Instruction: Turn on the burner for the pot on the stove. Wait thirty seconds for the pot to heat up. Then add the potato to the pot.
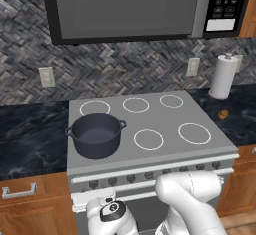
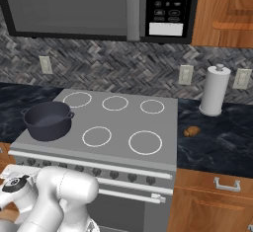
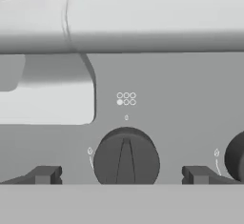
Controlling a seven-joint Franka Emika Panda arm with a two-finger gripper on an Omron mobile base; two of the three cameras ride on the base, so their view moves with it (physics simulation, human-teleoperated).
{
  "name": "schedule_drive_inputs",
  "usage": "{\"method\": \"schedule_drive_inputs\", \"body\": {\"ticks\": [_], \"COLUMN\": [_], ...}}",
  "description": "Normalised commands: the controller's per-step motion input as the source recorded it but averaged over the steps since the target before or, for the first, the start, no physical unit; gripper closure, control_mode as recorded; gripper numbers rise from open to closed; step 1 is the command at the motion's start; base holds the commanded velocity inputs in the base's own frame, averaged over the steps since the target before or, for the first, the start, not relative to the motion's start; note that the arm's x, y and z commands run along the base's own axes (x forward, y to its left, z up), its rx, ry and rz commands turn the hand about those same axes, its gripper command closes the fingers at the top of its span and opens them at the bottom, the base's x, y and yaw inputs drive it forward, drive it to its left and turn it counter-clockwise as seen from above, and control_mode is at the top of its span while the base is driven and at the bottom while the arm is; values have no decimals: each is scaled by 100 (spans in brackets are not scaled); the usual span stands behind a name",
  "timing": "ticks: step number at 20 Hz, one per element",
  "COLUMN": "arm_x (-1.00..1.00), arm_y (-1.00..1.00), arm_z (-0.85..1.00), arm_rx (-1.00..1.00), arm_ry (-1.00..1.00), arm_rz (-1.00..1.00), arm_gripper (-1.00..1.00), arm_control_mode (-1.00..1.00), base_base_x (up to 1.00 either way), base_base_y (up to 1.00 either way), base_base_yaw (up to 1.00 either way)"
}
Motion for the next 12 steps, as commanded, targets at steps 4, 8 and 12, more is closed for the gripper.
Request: {"method": "schedule_drive_inputs", "body": {"ticks": [4,8,12], "arm_x": [-2,0,6], "arm_y": [0,0,0], "arm_z": [21,1,-3], "arm_rx": [0,0,0], "arm_ry": [-4,-2,0], "arm_rz": [0,0,0], "arm_gripper": [-100,-100,-100], "arm_control_mode": [-100,-100,-100], "base_base_x": [0,0,0], "base_base_y": [0,0,0], "base_base_yaw": [0,0,0]}}
